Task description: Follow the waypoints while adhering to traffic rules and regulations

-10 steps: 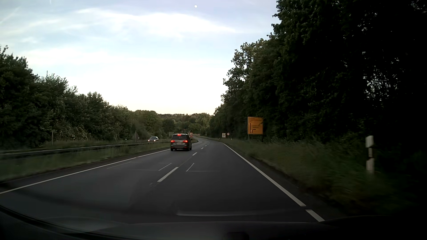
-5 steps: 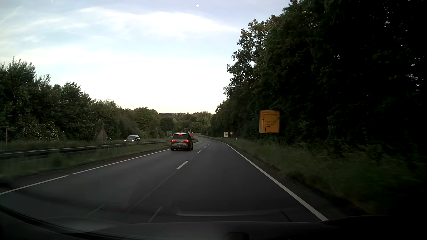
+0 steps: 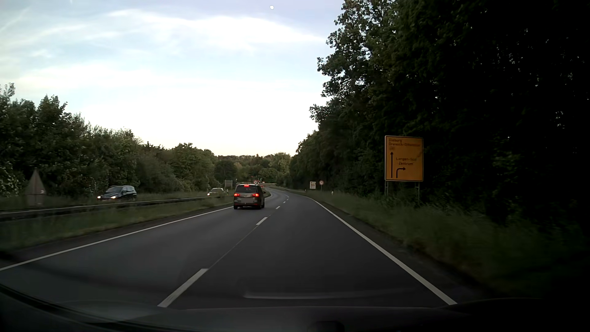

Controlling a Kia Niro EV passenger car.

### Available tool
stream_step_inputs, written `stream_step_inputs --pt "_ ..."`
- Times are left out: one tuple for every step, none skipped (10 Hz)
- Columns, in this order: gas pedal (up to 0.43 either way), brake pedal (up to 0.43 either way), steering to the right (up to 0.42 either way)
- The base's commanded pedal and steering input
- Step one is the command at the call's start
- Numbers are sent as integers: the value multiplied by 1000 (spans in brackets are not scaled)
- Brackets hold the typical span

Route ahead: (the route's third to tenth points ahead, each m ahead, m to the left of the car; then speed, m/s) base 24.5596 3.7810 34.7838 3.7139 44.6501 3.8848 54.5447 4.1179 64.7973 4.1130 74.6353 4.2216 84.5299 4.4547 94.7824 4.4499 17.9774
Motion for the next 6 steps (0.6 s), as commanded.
stream_step_inputs --pt "0 0 6" --pt "0 18 6" --pt "0 55 6" --pt "0 91 5" --pt "0 122 4" --pt "0 134 4"
